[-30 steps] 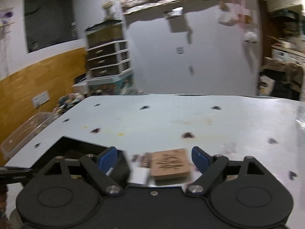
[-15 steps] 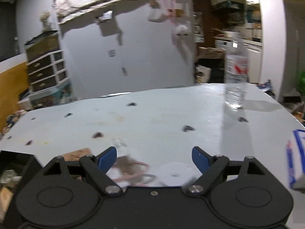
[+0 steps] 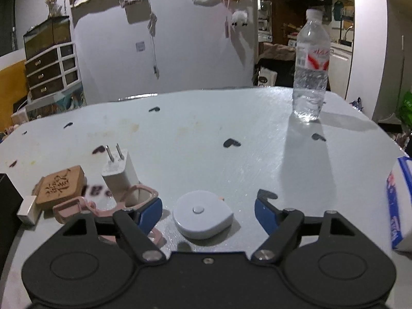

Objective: Organize rigid objects
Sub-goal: 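Grasp the round white puck with the right gripper, then carry the white puck over the black box with the right gripper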

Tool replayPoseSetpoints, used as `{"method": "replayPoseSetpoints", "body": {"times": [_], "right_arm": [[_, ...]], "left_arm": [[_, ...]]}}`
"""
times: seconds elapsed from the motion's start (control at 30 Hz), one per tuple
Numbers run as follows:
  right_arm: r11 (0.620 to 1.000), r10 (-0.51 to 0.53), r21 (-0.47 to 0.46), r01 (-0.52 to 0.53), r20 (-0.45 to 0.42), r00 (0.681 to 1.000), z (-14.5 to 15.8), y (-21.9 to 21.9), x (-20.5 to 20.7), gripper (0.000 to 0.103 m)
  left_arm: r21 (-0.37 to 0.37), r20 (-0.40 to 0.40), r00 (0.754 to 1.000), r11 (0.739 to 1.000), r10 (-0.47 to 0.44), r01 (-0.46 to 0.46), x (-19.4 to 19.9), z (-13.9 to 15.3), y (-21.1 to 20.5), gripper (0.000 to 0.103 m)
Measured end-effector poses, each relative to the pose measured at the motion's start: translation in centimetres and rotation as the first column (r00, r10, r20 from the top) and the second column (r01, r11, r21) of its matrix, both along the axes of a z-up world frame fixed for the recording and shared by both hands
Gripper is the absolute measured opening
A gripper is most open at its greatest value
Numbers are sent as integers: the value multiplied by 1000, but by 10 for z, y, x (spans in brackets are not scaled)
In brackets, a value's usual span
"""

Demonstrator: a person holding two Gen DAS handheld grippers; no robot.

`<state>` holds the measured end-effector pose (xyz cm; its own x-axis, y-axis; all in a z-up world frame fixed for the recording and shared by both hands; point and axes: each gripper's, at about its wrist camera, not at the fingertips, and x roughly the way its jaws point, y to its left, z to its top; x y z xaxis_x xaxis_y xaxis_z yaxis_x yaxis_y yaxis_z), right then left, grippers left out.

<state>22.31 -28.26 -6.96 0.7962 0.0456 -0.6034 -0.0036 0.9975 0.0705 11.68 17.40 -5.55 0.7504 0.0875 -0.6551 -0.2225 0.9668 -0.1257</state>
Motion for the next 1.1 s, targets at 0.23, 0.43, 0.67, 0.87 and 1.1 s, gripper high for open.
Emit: {"method": "replayPoseSetpoints", "body": {"times": [0.23,0.43,0.67,0.87,1.1], "right_arm": [[1000,-1,4,1,-36,999,-9,5,15,80],[1000,4,-7,-4,-68,998,-15,9,23,67],[1000,-3,-2,3,-69,998,-16,6,22,61],[999,18,27,-17,-11,1000,6,11,5,61],[953,258,138,-268,92,962,55,57,-27,61]], "left_arm": [[0,0,1000,1000,0,0,0,0,0,6],[0,0,1000,1000,0,0,0,0,0,6],[-2,1,1000,1000,1,-1,0,0,0,6],[0,0,1000,1000,1,-1,0,0,0,6],[-6,2,1000,1000,1,-1,0,0,0,6]]}}
